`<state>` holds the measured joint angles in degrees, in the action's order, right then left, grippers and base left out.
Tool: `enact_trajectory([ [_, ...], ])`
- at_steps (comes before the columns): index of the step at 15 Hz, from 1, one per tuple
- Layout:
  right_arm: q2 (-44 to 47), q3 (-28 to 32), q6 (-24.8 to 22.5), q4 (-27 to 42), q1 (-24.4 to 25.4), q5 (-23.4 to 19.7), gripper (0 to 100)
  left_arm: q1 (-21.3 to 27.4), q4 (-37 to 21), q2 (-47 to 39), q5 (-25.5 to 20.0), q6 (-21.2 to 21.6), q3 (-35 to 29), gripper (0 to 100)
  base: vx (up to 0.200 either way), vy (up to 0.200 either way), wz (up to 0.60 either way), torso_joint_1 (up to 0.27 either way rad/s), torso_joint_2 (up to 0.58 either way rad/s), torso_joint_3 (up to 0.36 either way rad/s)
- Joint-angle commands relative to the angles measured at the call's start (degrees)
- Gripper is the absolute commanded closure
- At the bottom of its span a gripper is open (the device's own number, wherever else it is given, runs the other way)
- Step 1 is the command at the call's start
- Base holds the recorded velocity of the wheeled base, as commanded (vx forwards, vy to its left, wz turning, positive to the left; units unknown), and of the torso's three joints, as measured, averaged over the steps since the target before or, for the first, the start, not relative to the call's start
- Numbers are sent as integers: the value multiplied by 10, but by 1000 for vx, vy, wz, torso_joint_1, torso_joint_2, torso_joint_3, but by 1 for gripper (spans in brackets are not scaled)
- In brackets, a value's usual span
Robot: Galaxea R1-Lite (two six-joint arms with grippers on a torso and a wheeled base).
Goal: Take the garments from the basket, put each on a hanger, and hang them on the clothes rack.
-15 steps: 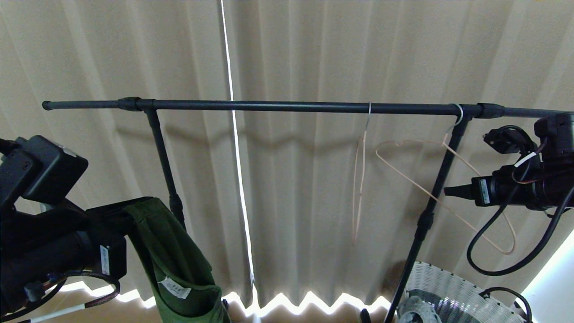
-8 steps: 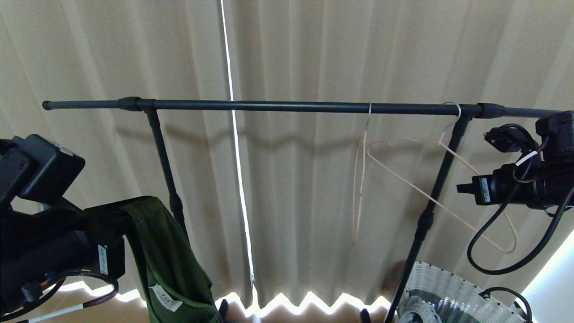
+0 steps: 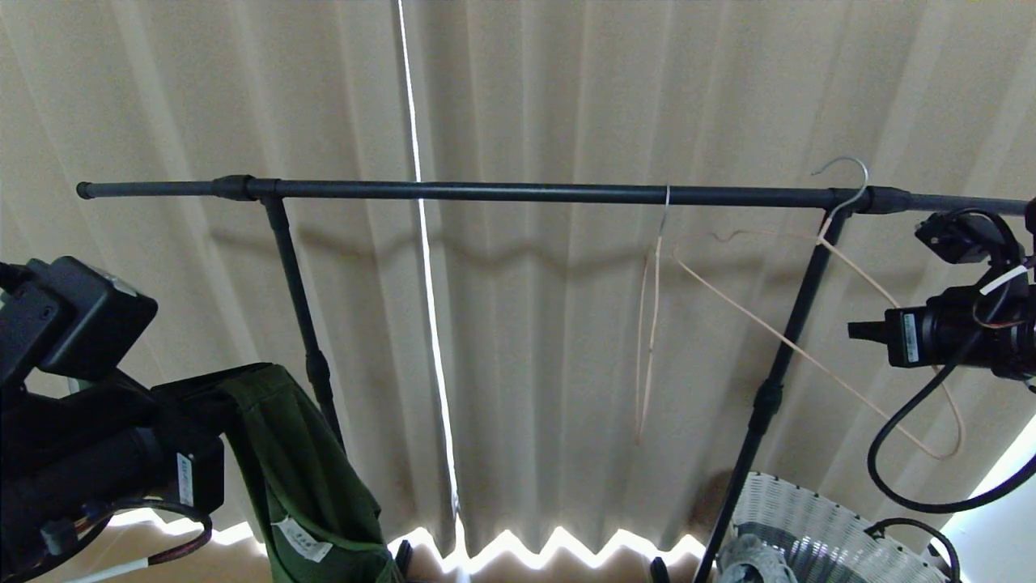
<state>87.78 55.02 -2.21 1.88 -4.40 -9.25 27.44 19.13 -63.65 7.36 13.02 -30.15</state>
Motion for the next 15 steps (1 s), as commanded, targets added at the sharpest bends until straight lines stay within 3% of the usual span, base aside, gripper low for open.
enact_trajectory([
  [1, -70, -47, -2, -1, 0, 1, 100, 0, 0, 0, 0, 0, 2, 100, 0, 0, 0, 0, 0, 0],
  [5, -146, -107, -5, 1, 0, 6, 100, -1, 0, 1, 0, -3, -2, 100, 0, 0, 0, 0, 0, 0],
  [7, -173, -125, -7, 2, 0, 6, 100, -25, 0, 3, -1, -1, -6, 100, 0, 0, 0, 0, 0, 0],
  [15, -179, -133, -10, 7, 0, 7, 100, -27, 0, 0, -1, -1, -2, 100, -200, 0, 0, 0, 1, 4],
])
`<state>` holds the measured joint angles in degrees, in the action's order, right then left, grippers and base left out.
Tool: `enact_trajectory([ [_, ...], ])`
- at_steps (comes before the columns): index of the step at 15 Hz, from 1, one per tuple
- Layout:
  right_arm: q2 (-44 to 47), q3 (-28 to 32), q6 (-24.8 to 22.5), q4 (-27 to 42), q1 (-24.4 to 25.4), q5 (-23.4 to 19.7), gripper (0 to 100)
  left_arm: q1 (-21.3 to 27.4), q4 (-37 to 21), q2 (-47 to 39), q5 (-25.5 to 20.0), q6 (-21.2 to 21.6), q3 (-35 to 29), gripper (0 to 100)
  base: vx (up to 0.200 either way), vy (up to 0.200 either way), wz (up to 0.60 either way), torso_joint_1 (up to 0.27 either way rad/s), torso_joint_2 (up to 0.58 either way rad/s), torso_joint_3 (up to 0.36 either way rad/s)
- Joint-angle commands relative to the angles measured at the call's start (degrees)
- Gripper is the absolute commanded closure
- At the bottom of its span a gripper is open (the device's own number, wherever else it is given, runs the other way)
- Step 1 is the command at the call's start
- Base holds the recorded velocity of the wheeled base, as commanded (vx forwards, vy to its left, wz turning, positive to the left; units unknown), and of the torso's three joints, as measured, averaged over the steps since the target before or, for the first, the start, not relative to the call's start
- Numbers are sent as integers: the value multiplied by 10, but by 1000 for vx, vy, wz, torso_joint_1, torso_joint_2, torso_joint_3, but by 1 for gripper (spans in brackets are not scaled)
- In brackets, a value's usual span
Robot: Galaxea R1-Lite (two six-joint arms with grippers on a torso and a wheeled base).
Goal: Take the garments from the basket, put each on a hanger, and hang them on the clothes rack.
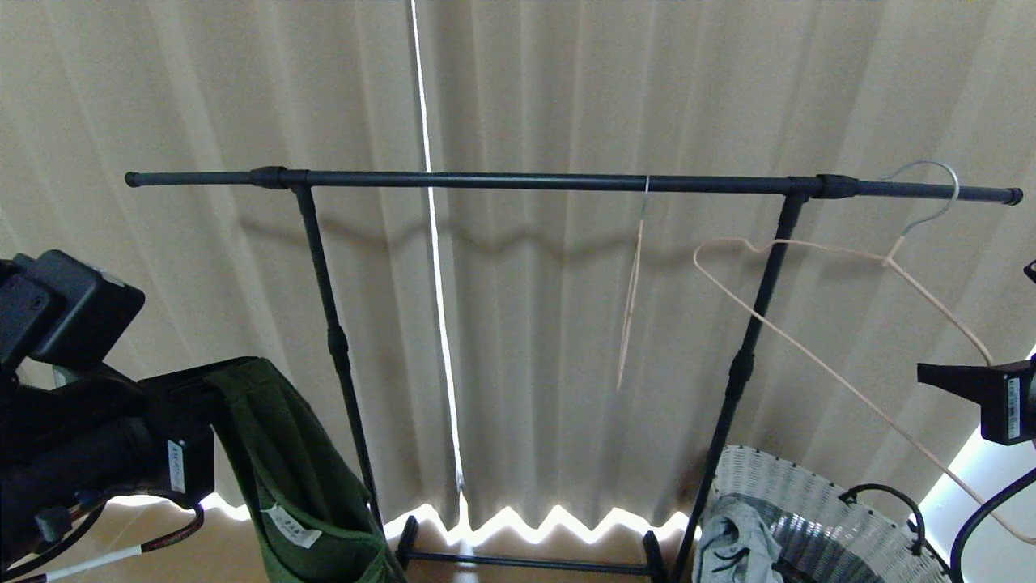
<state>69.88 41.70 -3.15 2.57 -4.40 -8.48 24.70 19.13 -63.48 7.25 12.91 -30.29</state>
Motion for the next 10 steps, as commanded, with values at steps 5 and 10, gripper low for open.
enact_trajectory([
  [5, -1, -11, -5, -1, 0, 0, 100, 2, 0, -4, 0, 0, 0, 100, -160, 0, 0, 1, 2, 4],
  [10, -2, -23, -12, -6, 2, 0, 100, 4, 0, -5, 0, 0, 1, 100, 0, 0, 0, 0, 0, 0],
])
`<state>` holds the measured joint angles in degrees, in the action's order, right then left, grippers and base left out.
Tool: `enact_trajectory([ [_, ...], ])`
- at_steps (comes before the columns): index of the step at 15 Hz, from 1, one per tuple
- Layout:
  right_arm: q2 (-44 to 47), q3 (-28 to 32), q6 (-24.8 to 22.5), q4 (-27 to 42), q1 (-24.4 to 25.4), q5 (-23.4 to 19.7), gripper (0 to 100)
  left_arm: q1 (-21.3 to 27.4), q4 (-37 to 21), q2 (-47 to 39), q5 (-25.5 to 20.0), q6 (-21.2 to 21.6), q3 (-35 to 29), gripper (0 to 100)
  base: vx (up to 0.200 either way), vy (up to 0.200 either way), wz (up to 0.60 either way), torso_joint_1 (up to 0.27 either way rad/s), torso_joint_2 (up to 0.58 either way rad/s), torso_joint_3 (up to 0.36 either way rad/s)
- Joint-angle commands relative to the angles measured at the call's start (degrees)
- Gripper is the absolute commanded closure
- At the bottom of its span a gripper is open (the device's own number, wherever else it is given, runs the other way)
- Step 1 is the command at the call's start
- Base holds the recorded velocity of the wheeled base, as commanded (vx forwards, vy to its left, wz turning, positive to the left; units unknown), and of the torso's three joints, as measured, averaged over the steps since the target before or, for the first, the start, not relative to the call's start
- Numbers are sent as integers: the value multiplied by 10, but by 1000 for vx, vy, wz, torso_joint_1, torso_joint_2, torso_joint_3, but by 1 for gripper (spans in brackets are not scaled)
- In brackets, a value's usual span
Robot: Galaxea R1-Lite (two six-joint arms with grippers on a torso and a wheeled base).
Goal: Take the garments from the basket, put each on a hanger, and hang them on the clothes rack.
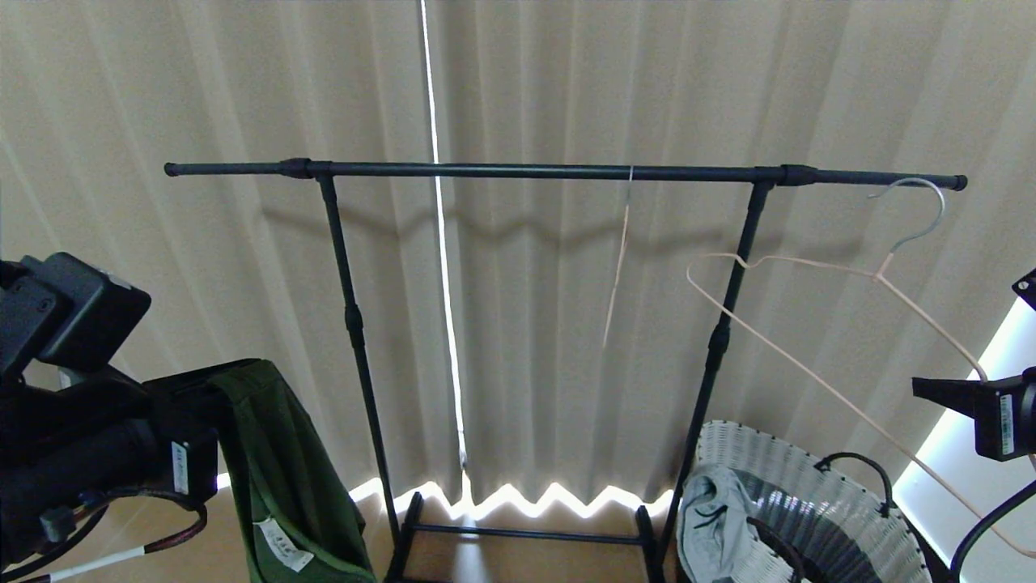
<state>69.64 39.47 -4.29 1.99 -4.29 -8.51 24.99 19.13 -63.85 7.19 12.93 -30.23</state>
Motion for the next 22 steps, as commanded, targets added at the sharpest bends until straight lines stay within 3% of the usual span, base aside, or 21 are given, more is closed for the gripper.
enact_trajectory([
  [1, 0, 0, 0, -1, 1, 0, 100, 1, 0, -2, 0, -1, 0, 100, 0, 0, 0, 0, 0, 0],
  [4, 0, 5, 2, -2, 25, -4, 100, 0, -1, -22, 1, -5, -7, 100, 0, 0, 0, 0, 0, 0],
  [6, -14, 4, 6, -2, 72, -5, 100, 1, -1, -55, 5, -9, -29, 100, 0, 0, 0, 0, 0, 0],
  [10, -37, -7, 31, 6, 194, -4, 100, 14, -3, -118, 8, -77, -79, 100, 0, 0, 0, 0, 0, 0],
  [12, -36, -15, 37, 3, 213, -5, 100, 28, -3, -137, 18, -101, -91, 100, 0, 0, 0, 0, 0, 0],
  [13, -32, -21, 40, 5, 250, -5, 100, 55, -3, -171, 73, -133, -119, 100, 0, 0, 0, 0, 0, 0],
  [18, -17, -38, 82, -3, 343, -9, 100, 72, -1, -275, 196, -178, -198, 100, 0, 0, 0, 0, 0, 0],
  [22, -7, -39, 82, -38, 392, -24, 100, 78, -1, -318, 226, -234, -241, 100, 0, 0, 0, 0, 0, 0],
])
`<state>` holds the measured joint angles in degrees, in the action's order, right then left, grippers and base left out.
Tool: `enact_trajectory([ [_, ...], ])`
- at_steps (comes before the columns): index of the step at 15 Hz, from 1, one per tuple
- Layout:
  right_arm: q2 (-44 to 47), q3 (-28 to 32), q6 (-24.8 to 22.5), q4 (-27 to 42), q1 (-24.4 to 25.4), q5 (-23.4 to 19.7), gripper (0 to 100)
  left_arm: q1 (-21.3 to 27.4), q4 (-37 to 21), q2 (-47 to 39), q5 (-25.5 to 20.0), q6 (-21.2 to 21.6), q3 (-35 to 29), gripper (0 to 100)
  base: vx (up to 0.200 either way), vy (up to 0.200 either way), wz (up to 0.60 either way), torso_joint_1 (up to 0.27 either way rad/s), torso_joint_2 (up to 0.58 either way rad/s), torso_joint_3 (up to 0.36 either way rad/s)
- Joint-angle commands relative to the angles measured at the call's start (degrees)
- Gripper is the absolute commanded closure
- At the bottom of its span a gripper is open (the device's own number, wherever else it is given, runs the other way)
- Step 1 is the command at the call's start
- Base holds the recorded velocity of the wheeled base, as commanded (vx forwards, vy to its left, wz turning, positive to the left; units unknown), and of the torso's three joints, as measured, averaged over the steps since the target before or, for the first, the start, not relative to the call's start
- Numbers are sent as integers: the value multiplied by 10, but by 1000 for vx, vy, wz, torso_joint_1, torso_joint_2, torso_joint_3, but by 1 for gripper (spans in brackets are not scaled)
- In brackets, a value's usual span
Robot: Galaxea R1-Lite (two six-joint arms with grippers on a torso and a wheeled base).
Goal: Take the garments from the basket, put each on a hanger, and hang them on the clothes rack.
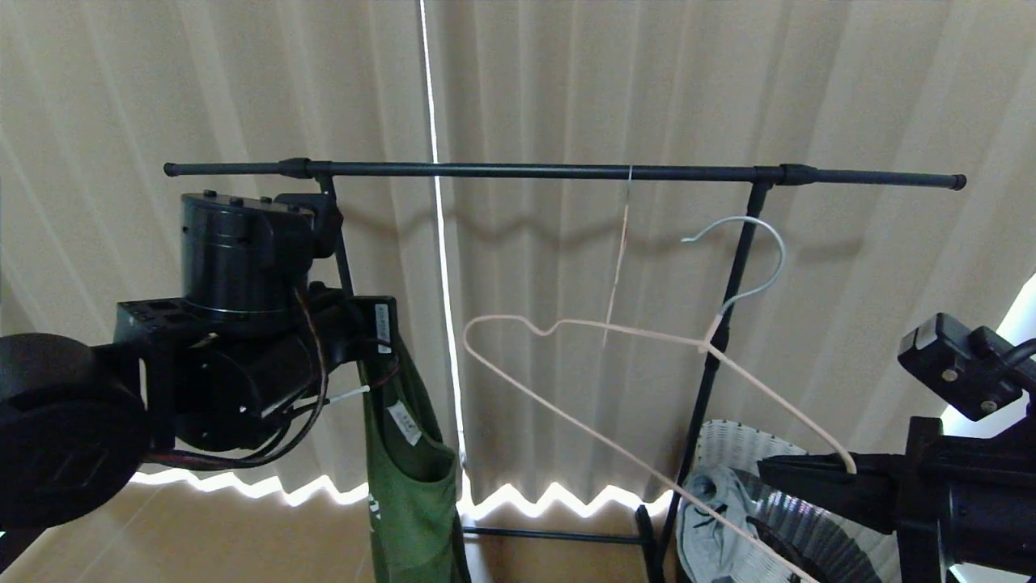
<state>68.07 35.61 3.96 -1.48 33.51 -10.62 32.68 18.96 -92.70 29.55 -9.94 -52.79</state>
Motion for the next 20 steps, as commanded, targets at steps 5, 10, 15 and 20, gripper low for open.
enact_trajectory([
  [5, 45, 2, 1, -41, 47, -8, 100, 5, 0, -56, 6, -19, -59, 100, 0, 0, 0, 0, 0, 0],
  [10, 89, 4, 3, -71, 47, -6, 100, 13, -1, -56, 6, -19, -65, 100, 0, 0, 0, 0, 0, 0],
  [15, 143, 19, 40, -115, 46, 31, 100, 13, -25, -56, 40, -16, -71, 100, 0, 0, 0, 0, 0, 0],
  [20, 181, 50, 70, -106, 68, 51, 100, 13, -73, -56, 46, -14, -94, 100, 0, 0, 0, 0, 0, 0],
])
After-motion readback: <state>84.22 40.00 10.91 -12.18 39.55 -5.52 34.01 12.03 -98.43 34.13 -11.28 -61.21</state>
